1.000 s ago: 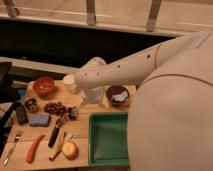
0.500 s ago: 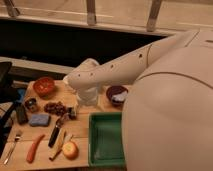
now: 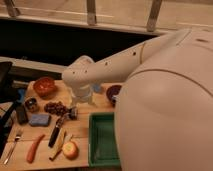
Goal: Place pepper in table surface
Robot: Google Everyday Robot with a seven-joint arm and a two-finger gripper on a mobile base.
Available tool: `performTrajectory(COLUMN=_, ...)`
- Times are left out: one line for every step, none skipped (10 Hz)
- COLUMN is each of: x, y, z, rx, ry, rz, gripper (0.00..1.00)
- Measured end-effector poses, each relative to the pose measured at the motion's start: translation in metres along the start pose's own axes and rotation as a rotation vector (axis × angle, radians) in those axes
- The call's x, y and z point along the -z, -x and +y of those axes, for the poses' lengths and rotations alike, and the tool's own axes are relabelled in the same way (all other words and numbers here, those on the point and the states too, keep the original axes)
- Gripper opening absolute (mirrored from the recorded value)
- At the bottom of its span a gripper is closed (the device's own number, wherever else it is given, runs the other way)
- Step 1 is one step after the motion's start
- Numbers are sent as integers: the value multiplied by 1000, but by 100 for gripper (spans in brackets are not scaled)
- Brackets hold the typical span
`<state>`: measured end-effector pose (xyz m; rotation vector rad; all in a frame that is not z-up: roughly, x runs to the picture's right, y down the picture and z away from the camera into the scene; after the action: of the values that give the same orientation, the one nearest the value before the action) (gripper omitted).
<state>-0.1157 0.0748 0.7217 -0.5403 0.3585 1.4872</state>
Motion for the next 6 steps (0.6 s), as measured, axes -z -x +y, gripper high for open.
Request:
performTrajectory(x=0, y=9, z=24, rx=42, ry=16, rz=-9, gripper=80)
performTrajectory(x=0, y=16, z=50, rx=85, ry=35, rz=-16, gripper=80)
performTrajectory(x=0, y=22, z=77, rx=135, ry=57, rz=-21, gripper=80)
performTrajectory(x=-1, y=26, z=101, rx=188, ry=82, rz=-23, gripper=80)
performTrajectory(x=-3, y=23, z=127, rx=248, ry=115, rz=-17, gripper=80)
performTrajectory(x=-4, y=15, z=152, rx=314, ry=148, rz=-10, gripper=80)
